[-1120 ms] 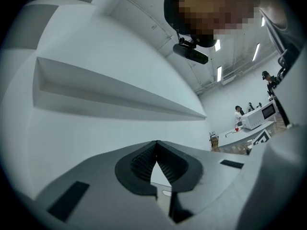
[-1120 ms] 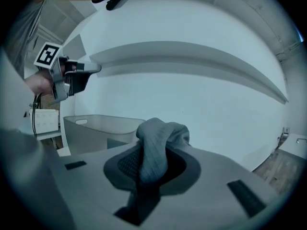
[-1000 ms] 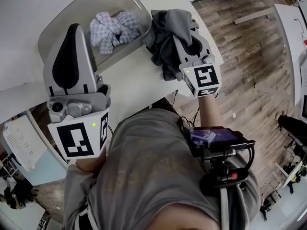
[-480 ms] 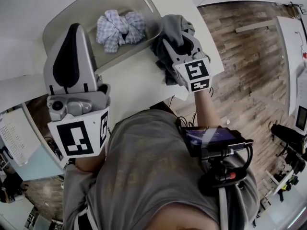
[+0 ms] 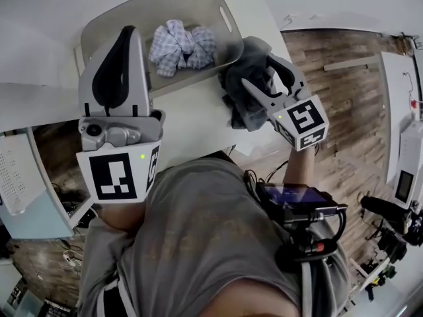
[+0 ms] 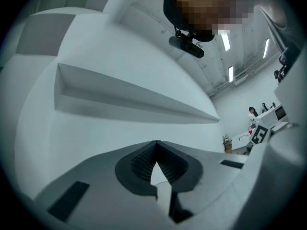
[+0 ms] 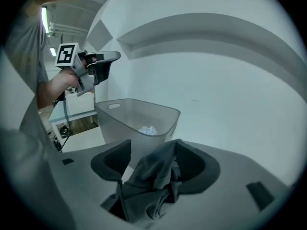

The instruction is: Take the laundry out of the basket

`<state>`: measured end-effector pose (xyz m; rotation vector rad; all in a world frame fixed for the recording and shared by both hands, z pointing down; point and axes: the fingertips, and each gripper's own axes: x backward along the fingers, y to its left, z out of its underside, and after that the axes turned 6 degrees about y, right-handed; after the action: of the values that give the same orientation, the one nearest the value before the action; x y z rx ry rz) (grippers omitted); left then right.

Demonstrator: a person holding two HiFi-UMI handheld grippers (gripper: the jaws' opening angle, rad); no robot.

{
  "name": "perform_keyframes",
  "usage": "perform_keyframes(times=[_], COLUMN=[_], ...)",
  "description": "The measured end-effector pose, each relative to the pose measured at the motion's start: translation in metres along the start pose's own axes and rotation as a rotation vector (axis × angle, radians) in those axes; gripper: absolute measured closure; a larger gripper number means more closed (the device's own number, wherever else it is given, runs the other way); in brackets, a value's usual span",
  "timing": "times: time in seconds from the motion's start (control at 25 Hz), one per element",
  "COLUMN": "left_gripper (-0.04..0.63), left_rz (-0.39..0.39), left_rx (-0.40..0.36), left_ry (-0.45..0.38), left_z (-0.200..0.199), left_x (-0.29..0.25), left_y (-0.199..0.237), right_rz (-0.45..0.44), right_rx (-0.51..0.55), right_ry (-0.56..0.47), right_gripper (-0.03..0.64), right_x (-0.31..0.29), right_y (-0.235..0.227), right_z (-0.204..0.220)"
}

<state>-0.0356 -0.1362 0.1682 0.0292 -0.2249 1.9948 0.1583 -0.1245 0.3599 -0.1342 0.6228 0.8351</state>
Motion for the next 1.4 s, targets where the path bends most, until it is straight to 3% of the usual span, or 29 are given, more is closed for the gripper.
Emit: perform_keyframes(times=[0.2,0.48,0.68,1.0,1.16,1.4], left_gripper=[0.588,0.588,0.588,0.588,0.588,0.588], left_rz=[0.004,-0.004,0.008,0.025,0.049,0.067], left_rx=[0.035,0.049,0.051,0.014,0.0,-0.074], left_ry=[-0.02,-0.039,-0.037,-0.028,-0.023,0.008], left_z=[-0.01,-0.014,-0.012,-0.021,-0.024,-0.019], left_x=[0.008,0.01,0.005,-0.011,-0.034,-0.071], left_y=[0.003,0.006,0.002,0.004,0.014,0.027], right_rz=[-0.084,-0.022,-0.006,0.034,0.069,0.036], right_rx=[0.05,0.008,-0.007,0.019,-0.051,-0.109], right_ry=[0.109,0.136,-0.038,-0.358,-0.477,-0.603], right_gripper=[0.277,0.267,0.272,0.354,0.402,0.439], right_x=[0.017,0.029,0.039,0.063,0.071,0.074], right_y=[0.018,0.004,0.006,0.007,-0.005,-0.017], right_z=[0.007,0.009,-0.024,-0.121,-0.158,-0.193])
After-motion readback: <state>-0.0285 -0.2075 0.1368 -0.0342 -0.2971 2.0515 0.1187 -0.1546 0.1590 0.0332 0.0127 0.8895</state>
